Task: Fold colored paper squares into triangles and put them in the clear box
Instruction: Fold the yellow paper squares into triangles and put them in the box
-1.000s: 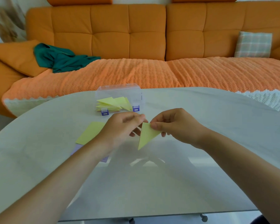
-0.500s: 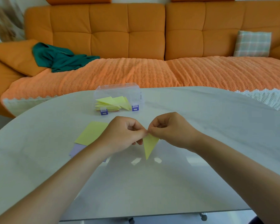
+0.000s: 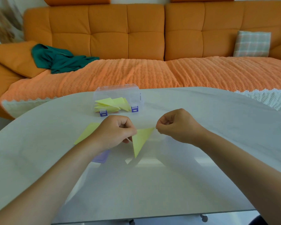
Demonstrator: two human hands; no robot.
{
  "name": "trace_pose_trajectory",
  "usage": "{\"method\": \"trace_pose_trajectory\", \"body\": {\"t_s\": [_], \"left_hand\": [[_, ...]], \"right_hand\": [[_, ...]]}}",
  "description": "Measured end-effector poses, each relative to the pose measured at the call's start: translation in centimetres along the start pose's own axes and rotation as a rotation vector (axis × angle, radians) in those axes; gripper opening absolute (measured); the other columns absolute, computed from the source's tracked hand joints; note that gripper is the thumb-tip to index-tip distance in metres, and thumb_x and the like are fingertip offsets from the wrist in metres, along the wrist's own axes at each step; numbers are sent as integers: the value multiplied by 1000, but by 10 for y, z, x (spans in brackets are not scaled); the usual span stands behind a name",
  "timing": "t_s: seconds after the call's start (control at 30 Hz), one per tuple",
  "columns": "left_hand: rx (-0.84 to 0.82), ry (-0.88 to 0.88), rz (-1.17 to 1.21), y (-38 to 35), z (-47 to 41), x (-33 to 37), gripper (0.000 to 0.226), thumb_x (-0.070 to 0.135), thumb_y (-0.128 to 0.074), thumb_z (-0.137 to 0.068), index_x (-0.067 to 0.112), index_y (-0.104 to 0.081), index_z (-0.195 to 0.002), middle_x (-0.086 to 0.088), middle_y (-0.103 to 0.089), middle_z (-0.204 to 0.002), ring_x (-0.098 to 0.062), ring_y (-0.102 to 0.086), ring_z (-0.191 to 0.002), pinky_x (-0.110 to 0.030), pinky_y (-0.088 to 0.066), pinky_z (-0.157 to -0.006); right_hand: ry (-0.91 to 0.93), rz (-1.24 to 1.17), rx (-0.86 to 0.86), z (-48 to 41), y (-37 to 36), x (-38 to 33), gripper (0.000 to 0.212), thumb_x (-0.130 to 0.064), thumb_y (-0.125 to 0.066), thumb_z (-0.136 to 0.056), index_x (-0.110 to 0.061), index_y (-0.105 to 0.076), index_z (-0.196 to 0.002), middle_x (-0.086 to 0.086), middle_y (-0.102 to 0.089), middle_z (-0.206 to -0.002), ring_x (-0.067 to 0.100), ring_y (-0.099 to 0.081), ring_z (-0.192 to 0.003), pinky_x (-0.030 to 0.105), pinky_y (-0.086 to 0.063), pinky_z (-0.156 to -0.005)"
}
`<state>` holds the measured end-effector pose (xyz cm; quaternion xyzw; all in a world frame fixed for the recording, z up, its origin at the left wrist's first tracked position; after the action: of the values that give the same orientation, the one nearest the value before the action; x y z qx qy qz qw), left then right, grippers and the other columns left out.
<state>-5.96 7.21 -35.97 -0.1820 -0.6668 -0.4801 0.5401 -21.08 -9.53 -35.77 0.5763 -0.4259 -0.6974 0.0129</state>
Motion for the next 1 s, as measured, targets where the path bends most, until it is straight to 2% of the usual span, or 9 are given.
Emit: {"method": "trace_pose_trajectory", "body": {"t_s": [0.1, 0.17, 0.27, 0.4, 0.57, 0.63, 0.73, 0.83, 1.0], "left_hand": [[-10, 2, 0, 1, 0, -2, 24, 5, -69, -86, 17, -68, -64, -1, -69, -67, -10, -68, -66, -27, -56, -63], [-17, -7, 14, -1, 1, -1, 21, 6, -69, -86, 15, -69, -67, -2, -70, -69, -10, -68, -66, -27, -56, -64], [-13, -24, 18, -4, 1, 2, 17, 8, -69, -87, 14, -70, -71, -4, -71, -72, -10, -68, -68, -28, -58, -67], [-8, -48, 21, -9, 2, 3, 16, 10, -68, -88, 19, -74, -77, -6, -74, -79, -10, -65, -70, -24, -55, -64], [40, -136, -104, -17, 4, 2, 8, 25, -70, -80, 27, -73, -72, 11, -65, -63, -2, -52, -57, -14, -40, -55], [39, -126, -104, -15, 2, 3, 7, 26, -68, -75, 27, -72, -70, 10, -66, -62, -3, -56, -56, -16, -44, -56], [28, -83, -76, -4, -2, 0, 18, 14, -68, -81, 25, -73, -68, 3, -72, -66, -8, -68, -62, -25, -57, -62], [72, -42, -71, 8, -5, -8, 23, 6, -65, -85, 19, -72, -67, -1, -74, -68, -10, -69, -65, -27, -56, -64], [208, -69, 174, -4, -5, -10, 16, 20, -64, -94, 21, -76, -83, 4, -76, -90, -8, -71, -86, -26, -60, -72]], "right_hand": [[-10, -25, 35, -1, 2, 2, 12, -25, -69, -82, -22, -75, -71, -4, -71, -68, 6, -57, -55, 21, -49, -50], [30, -62, 5, -1, 0, -2, 11, -30, -70, -84, -25, -77, -77, -9, -73, -75, 6, -62, -64, 22, -53, -58], [122, -34, -71, 2, -7, -9, 10, -31, -74, -86, -30, -77, -77, -15, -73, -75, -1, -62, -67, 16, -50, -61], [160, 6, -102, 3, -12, -11, 14, -28, -74, -88, -30, -75, -74, -14, -72, -71, 0, -64, -67, 25, -55, -69], [184, 41, -124, 7, -15, -15, 16, -32, -73, -88, -32, -74, -72, -16, -72, -70, 1, -64, -68, 22, -54, -67], [179, 37, -121, 7, -14, -17, 16, -30, -73, -89, -32, -74, -73, -16, -72, -71, 2, -64, -67, 26, -56, -69], [148, 5, -69, 5, -9, -16, 16, -26, -72, -89, -28, -75, -74, -16, -70, -69, 6, -61, -63, 28, -53, -65], [91, -14, 12, 3, -4, -11, 17, -23, -70, -90, -27, -73, -74, -17, -67, -64, 3, -59, -58, 15, -45, -51], [45, -135, 30, 4, -8, -11, 18, -22, -68, -91, -25, -73, -75, -14, -69, -67, 3, -60, -56, 10, -39, -45]]}}
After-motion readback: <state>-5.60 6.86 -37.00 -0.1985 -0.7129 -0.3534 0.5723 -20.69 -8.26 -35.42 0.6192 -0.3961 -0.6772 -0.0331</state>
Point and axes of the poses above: each hand's wrist, its own z-axis away from the middle knuckle, its own y-axis out of the back of the hand, x = y × z, the point moved 2 cm from there along -z, towards the middle knuckle
